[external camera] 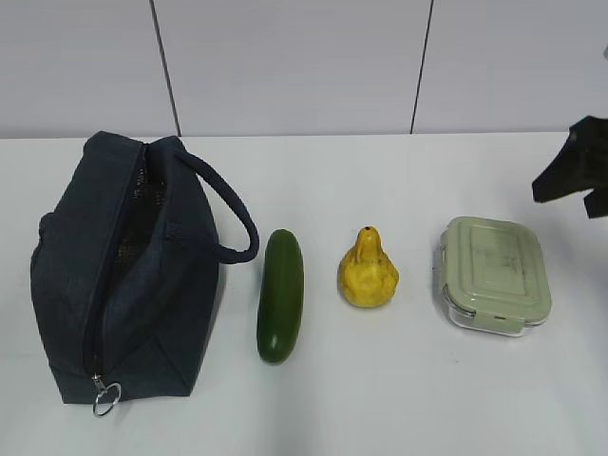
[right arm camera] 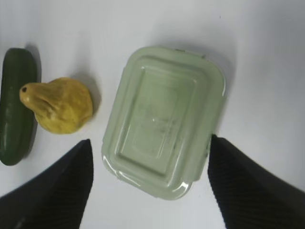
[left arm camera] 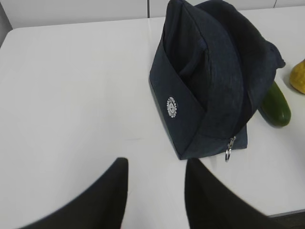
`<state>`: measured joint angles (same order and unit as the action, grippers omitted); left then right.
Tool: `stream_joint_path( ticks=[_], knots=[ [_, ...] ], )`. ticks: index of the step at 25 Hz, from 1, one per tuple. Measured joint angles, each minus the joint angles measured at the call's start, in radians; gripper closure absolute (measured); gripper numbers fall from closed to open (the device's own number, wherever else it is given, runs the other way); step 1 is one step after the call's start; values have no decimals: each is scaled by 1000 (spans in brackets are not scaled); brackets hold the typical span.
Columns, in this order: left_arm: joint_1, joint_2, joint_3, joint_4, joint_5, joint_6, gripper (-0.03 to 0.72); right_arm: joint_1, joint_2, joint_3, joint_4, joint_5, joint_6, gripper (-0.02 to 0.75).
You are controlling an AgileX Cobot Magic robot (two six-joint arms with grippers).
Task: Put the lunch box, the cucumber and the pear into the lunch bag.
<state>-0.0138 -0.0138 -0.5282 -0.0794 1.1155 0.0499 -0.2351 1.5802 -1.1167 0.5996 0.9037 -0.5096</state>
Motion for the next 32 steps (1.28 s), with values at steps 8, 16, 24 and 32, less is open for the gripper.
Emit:
stream_joint_path(
  ticks=[8, 16, 24, 32],
  knots=[
    [0, 0, 0, -1, 0, 0, 446, 0, 6, 204, 11, -94, -19, 154],
    [0, 0, 0, -1, 0, 0, 446, -3, 12, 236, 111, -149, -131, 154],
    [0, 0, 0, -1, 0, 0, 446, -133, 97, 236, 316, -107, -301, 154],
    [0, 0, 0, -1, 0, 0, 446, -184, 203, 185, 384, 13, -444, 154]
  ],
)
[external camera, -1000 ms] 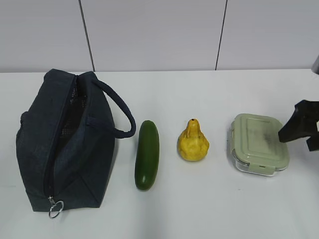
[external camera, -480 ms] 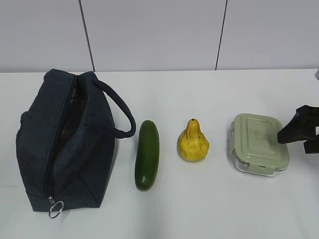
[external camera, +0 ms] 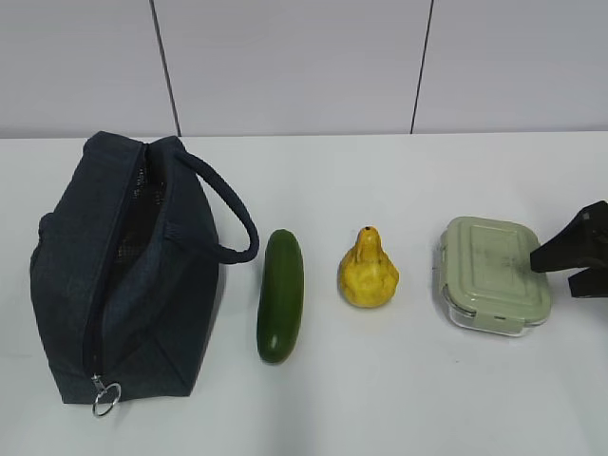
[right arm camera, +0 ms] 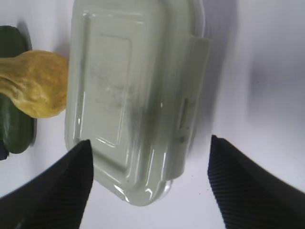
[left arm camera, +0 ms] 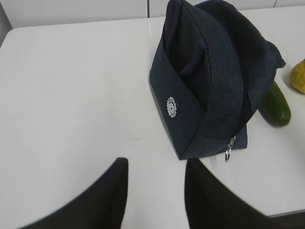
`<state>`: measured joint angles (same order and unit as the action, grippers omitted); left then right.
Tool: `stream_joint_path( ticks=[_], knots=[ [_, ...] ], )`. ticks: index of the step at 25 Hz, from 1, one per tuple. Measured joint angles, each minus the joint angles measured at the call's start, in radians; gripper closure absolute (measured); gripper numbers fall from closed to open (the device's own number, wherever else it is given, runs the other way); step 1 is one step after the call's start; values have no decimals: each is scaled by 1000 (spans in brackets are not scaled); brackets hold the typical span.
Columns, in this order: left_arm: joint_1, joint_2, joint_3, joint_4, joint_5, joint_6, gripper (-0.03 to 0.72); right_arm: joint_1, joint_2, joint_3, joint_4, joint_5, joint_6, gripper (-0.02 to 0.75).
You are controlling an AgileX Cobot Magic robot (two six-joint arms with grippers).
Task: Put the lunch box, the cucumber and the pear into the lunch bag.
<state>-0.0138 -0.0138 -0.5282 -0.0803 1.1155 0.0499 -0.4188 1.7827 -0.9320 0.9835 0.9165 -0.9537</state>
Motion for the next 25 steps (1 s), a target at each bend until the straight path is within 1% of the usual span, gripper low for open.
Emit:
stream_joint_path(
  ticks=[6, 10, 15, 25],
  knots=[
    [0, 0, 0, 0, 0, 0, 446, 0, 58, -95, -9, 121, -31, 155],
    [0, 0, 0, 0, 0, 0, 446, 0, 89, -128, -51, 131, -19, 155],
    [0, 0, 0, 0, 0, 0, 446, 0, 141, -131, -61, 135, -6, 154],
    [0, 0, 0, 0, 0, 0, 446, 0, 206, -131, 23, 135, -34, 155]
  ],
)
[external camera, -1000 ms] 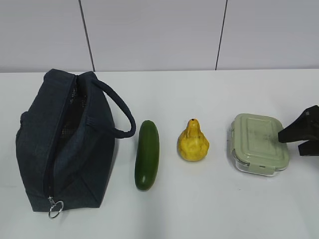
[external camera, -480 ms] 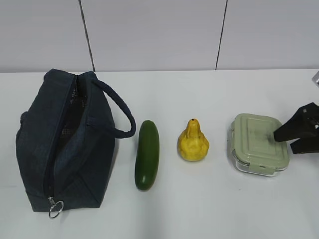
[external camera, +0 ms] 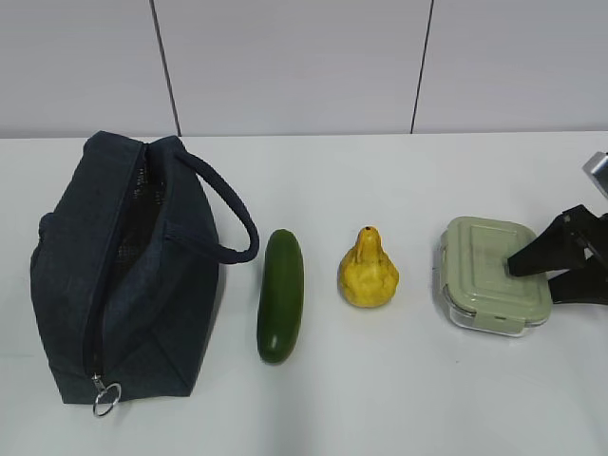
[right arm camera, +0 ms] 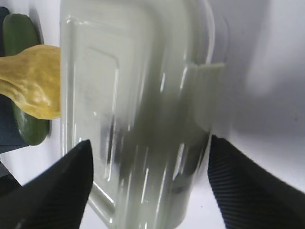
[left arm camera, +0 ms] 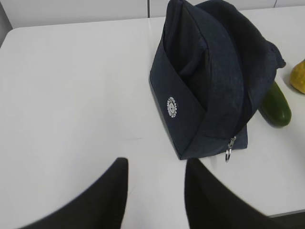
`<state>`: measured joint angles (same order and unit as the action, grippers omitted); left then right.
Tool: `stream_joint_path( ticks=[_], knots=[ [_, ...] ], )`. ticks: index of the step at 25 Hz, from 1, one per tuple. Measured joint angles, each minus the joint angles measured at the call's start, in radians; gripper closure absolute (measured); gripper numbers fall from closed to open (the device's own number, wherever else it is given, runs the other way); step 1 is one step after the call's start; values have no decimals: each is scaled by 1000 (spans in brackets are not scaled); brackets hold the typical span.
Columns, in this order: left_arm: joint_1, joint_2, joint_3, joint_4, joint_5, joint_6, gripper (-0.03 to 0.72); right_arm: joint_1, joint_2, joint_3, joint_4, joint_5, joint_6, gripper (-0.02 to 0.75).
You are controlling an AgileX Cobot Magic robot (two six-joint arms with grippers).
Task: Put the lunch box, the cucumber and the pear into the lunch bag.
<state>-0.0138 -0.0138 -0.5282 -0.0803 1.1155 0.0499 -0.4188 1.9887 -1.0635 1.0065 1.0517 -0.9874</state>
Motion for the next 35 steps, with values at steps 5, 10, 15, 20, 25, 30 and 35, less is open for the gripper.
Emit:
stream_joint_path(
  ticks=[5, 10, 15, 20, 25, 30, 35],
  knots=[
    [0, 0, 0, 0, 0, 0, 446, -2, 21, 0, 28, 0, -28, 155],
    [0, 0, 0, 0, 0, 0, 446, -2, 21, 0, 53, 0, -54, 155],
    [0, 0, 0, 0, 0, 0, 446, -2, 21, 0, 67, 0, -66, 155],
    [0, 0, 0, 0, 0, 0, 446, -2, 21, 0, 73, 15, -75, 155],
    [0, 0, 0, 0, 0, 0, 446, -2, 21, 0, 70, 16, -80, 211],
    [0, 0, 0, 0, 0, 0, 446, -2, 21, 0, 69, 16, -90, 248],
    [0, 0, 0, 0, 0, 0, 446, -2, 21, 0, 67, 16, -92, 253]
  ],
)
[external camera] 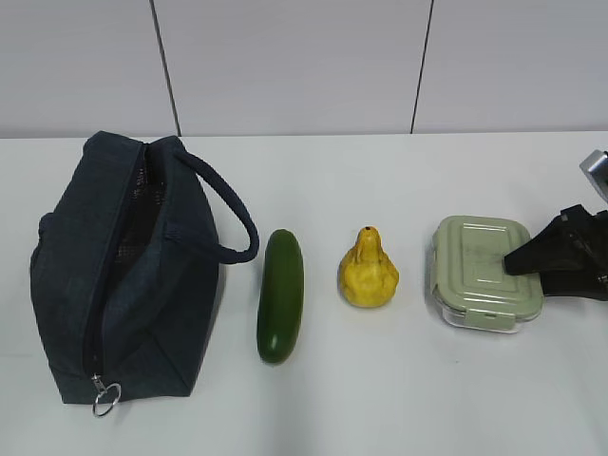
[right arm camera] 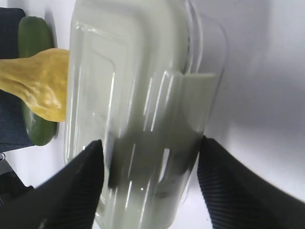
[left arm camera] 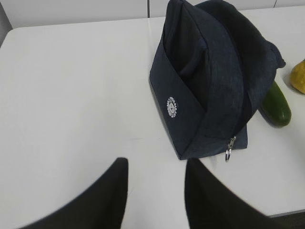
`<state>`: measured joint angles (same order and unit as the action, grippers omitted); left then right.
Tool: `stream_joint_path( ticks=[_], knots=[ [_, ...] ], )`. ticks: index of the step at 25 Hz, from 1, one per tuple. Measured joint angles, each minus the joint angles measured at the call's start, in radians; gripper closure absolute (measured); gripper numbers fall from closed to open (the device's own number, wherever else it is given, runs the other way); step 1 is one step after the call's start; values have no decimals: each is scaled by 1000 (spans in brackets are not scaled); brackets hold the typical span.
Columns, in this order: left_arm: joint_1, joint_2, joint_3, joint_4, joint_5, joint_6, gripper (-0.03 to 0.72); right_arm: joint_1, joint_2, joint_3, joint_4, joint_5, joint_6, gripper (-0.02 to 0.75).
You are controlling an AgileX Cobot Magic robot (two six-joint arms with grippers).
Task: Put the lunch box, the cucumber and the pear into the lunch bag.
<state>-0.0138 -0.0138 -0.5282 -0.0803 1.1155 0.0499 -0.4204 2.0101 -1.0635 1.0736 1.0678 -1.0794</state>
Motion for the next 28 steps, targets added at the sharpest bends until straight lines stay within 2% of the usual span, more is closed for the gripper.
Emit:
stream_joint_path(
  ticks=[4, 10, 28],
  knots=[
    [0, 0, 0, 0, 0, 0, 446, 0, 0, 0, 0, 0, -2, 274],
    [0, 0, 0, 0, 0, 0, 446, 0, 0, 0, 4, 16, -2, 358],
    [0, 0, 0, 0, 0, 0, 446, 0, 0, 0, 6, 17, 4, 365]
  ],
)
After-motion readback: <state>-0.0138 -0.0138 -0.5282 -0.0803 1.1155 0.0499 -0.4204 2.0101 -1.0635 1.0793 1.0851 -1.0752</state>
